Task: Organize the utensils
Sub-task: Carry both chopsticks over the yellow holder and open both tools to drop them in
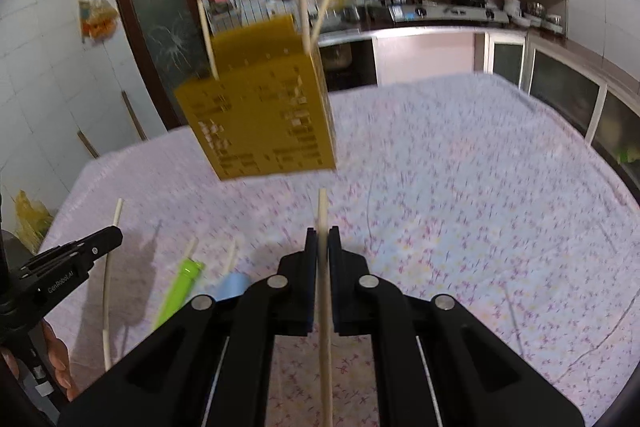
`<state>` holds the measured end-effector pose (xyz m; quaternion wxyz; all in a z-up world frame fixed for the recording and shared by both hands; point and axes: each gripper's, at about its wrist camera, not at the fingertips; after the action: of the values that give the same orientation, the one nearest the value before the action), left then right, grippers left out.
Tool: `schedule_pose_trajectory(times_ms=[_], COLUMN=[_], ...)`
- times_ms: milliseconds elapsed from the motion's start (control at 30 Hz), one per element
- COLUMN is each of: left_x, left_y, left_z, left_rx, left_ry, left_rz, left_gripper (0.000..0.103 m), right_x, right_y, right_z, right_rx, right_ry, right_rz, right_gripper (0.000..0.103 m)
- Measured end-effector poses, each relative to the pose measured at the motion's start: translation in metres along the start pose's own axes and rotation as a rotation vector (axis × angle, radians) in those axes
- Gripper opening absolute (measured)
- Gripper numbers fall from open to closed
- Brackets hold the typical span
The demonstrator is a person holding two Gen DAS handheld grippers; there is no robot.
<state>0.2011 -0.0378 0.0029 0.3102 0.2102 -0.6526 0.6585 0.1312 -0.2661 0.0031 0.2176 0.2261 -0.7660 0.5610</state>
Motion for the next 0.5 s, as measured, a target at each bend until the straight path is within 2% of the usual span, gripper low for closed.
schedule_pose_trajectory(times_ms=[300,500], left_x=[0.05,0.073], left_y=[0.001,0.008], left_z=[-0.02,-0.021], left_rx=[0.044,0.027], left_ry=[-0.003,-0.015], left_rz=[0.124,0.205], left_gripper=[0.005,0.005], right_x=[0.047,0.061], right_y=[-0.005,-0.002], right_z=[-0.012,-0.018], right_rx=[0.049,0.076], right_ry=[-0.034,-0.028], right_rz=[0.157,0.216], right_gripper=[0.006,0.006])
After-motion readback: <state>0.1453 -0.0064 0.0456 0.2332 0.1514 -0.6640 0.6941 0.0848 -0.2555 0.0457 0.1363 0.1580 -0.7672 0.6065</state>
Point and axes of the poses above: each gripper's, at about its wrist camera, not at the fingertips, and x roughly against the way its jaws point, z to its right, y to its underside, and after that the axes turned 5 degrees about -y, right-handed
